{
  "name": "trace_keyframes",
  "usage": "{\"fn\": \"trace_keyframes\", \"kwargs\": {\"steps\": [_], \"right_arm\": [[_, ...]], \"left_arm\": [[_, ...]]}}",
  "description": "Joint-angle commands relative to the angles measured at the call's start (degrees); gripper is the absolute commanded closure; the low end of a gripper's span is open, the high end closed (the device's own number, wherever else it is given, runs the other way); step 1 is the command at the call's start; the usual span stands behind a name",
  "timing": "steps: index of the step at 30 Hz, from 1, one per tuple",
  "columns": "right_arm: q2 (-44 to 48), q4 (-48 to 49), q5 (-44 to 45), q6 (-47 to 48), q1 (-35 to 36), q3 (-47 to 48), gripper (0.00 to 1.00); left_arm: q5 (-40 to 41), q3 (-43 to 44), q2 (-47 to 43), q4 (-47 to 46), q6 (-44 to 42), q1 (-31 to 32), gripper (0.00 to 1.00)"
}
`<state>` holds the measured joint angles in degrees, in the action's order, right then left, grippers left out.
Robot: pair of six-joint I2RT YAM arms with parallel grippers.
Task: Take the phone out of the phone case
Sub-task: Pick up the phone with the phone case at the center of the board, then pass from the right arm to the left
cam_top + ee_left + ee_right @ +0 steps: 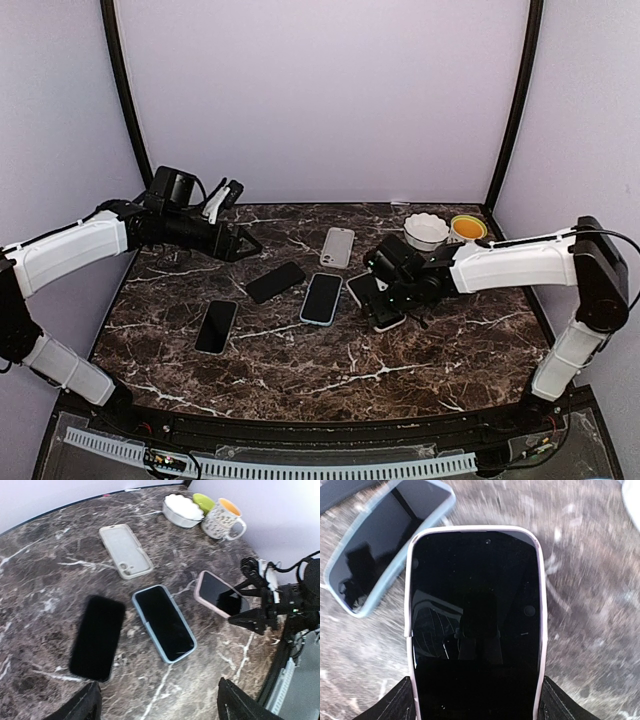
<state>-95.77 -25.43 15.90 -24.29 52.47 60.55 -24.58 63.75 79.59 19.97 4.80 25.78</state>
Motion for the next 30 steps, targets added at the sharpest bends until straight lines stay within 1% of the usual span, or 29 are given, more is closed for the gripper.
{"fn": "trace_keyframes", "kwargs": {"steps": [1,4,5,6,7,8,9,10,11,13,16,20,24,30], "right_arm": [[3.72,7.34,1.54,5.71,0.27,2.55,0.56],[5.54,13.0,0.89,9.25,0.43,2.61,0.57],[6.31,15.05,0.51,10.39,0.49,2.45,0.58],[7.08,17.31,-0.06,11.98,0.52,1.92,0.58],[7.75,19.68,-1.01,13.24,0.53,1.45,0.58],[8.45,21.98,-2.16,14.47,0.6,1.01,0.59],[9.12,24.13,-3.26,15.67,0.68,0.67,0.59],[9.71,26.53,-4.01,16.69,0.81,0.33,0.59],[10.31,28.62,-4.66,17.86,0.94,0.09,0.6],[11.19,31.92,-6.63,20.17,1.18,-0.17,0.61],[11.38,33.67,-9.73,22.7,1.5,0.99,0.61],[10.17,33.45,-12.2,24.0,2.12,3.5,0.62],[8.63,32.44,-11.81,26.14,3.08,5.89,0.63],[7.04,31.66,-11.57,28.1,4.66,7.92,0.64]], "left_arm": [[-13.6,1.2,-0.82,-5.02,4.63,-0.12,0.2],[-15.26,1.11,0.51,-8.06,9.57,-0.12,0.24],[-15.47,0.72,0.67,-9.22,13.5,-0.12,0.25],[-15.84,-0.59,0.63,-12.95,15.77,-0.12,0.26],[-16.31,-1.62,0.47,-15.49,20.91,-0.12,0.26],[-16.65,-3.5,0.17,-20.12,23.39,-0.12,0.26],[-17.48,-4.27,0.15,-22.24,27.96,-0.09,0.26],[-17.81,-5.3,0.39,-25.37,29.95,-0.11,0.26],[-18.45,-5.7,0.52,-26.58,33.46,-0.05,0.26],[-19.37,-6.83,1.15,-30.18,37.04,0.04,0.27],[-19.96,-7.24,2.43,-34.0,39.36,0.4,0.29],[-21.15,-5.72,3.97,-35.49,40.67,1.91,0.31],[-21.83,-4.9,4.33,-36.78,41.12,2.49,0.32],[-22.72,-3.74,5.43,-37.27,41.43,3.18,0.37]]}}
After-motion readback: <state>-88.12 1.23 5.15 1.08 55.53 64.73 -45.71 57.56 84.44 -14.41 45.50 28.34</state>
